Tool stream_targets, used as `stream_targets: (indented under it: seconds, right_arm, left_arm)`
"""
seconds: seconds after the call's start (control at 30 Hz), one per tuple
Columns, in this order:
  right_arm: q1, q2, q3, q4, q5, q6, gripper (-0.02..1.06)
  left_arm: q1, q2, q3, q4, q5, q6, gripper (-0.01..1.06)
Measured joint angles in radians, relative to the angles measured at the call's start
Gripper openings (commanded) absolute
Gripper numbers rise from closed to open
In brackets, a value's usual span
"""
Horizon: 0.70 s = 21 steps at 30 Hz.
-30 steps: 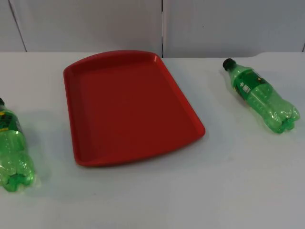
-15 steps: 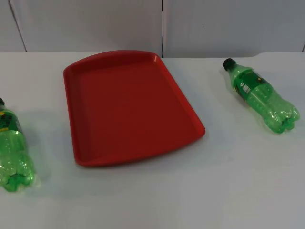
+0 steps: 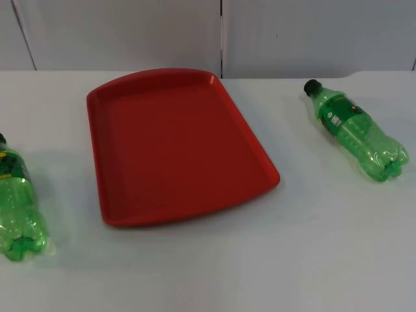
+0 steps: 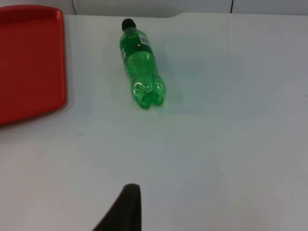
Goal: Place the bottle upright on the tray.
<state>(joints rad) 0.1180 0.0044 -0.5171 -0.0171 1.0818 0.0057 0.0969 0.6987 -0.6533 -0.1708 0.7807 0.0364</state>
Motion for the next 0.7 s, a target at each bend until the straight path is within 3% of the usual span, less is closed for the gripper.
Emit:
stream_targets:
  seconds: [0.7]
  right_arm:
    - [0.000,0.000,0.000,0.000,0.000,0.000,1.05]
  left_arm:
    - [0.000,0.413,-0.299,-0.002,-0.001,-0.002,1.05]
